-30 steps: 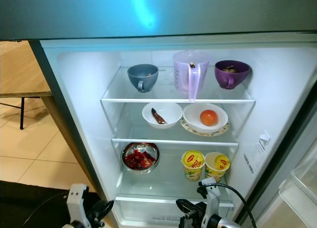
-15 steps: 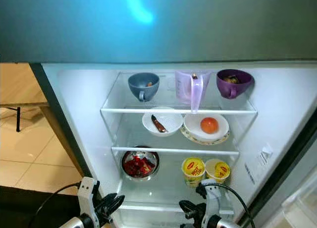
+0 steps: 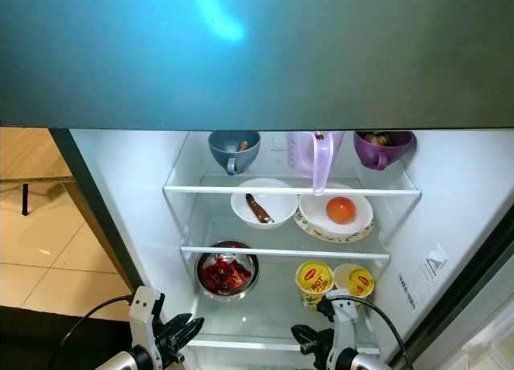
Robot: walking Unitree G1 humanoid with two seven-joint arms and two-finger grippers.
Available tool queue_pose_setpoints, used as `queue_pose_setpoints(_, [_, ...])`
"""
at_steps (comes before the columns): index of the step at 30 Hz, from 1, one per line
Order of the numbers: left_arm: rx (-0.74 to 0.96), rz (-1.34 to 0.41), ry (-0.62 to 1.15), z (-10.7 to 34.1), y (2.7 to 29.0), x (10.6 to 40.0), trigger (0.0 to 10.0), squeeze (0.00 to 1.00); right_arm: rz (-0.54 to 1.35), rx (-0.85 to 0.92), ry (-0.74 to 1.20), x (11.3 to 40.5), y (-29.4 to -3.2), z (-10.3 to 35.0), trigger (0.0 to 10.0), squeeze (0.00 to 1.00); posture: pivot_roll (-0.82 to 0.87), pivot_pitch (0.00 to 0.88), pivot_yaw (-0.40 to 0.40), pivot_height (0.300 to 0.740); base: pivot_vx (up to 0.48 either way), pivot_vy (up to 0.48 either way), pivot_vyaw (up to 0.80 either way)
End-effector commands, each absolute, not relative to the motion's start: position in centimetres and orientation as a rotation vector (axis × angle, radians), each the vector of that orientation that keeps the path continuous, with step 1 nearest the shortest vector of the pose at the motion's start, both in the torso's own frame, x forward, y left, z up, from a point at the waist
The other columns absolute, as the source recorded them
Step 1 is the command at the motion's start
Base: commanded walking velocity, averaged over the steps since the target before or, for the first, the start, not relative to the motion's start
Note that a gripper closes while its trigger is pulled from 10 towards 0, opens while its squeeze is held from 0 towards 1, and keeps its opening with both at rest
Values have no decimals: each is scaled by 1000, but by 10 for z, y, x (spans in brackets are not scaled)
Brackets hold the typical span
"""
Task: Restocking fridge
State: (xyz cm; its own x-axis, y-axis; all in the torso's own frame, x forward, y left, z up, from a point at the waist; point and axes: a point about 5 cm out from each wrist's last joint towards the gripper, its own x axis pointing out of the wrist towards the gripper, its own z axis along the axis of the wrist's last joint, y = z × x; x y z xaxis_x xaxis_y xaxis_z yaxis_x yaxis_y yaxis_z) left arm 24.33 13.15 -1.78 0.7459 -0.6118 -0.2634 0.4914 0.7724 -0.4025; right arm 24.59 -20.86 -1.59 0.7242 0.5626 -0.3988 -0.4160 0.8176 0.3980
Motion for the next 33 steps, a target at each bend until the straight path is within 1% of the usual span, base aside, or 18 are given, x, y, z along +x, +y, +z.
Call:
queue_pose_setpoints(1, [-308, -616, 406, -20, 130, 241, 10000, 0, 558, 298, 515, 247, -208, -14, 10000, 0, -71, 0, 34, 593, 0, 0, 0])
queue_pose_setpoints(12, [-286, -629, 404, -19, 128, 242, 10000, 0, 527, 302, 536, 248, -208, -17, 10000, 0, -71, 0, 34, 598, 0, 0, 0])
queue_pose_setpoints(15, [-296, -664, 402, -19, 122, 241, 10000, 0, 532, 313, 525, 248, -207, -16, 10000, 0, -70, 0, 38, 598, -480, 0, 0])
queue_pose_setpoints(24, [-267, -727, 381, -16, 111, 240, 10000, 0, 542, 325, 494, 250, -208, -12, 10000, 0, -70, 0, 38, 598, 0, 0, 0])
queue_pose_setpoints(29, [-111, -867, 339, -9, 96, 238, 10000, 0, 543, 334, 491, 250, -209, -12, 10000, 0, -70, 0, 38, 598, 0, 0, 0])
queue_pose_setpoints(33, [-79, -906, 313, -4, 90, 240, 10000, 0, 551, 341, 487, 250, -208, -12, 10000, 0, -69, 0, 40, 598, 0, 0, 0])
